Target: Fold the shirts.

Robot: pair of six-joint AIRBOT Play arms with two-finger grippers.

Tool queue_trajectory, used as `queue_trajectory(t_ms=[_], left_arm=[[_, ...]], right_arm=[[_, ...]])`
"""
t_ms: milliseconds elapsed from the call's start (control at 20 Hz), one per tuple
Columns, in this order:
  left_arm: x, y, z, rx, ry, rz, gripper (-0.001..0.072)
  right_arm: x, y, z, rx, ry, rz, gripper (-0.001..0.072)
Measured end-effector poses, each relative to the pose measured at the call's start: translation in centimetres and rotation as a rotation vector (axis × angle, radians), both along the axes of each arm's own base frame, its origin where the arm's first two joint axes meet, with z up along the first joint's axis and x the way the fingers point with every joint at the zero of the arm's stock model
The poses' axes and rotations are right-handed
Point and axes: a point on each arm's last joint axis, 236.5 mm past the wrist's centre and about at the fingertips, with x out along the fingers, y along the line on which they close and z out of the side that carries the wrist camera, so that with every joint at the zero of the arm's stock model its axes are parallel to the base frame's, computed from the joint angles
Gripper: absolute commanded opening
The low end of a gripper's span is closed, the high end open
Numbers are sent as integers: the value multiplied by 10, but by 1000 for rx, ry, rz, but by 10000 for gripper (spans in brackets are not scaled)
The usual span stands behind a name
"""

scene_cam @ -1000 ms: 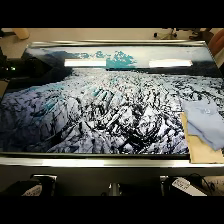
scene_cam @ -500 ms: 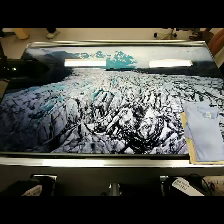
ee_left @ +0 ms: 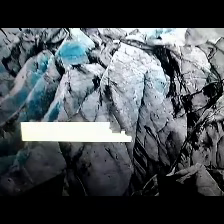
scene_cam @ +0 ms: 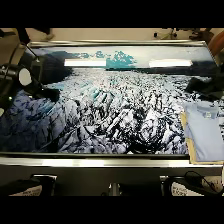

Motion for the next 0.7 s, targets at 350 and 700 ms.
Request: queue_trajectory(t_ms=[350, 700], left_arm=[[-8, -9, -10, -74, -55, 60, 672], [-7, -11, -12, -87, -65, 68, 673]], right_arm=[[-21, 48, -28, 67, 182, 111, 629], [-25, 53, -31, 74, 209, 123, 629]])
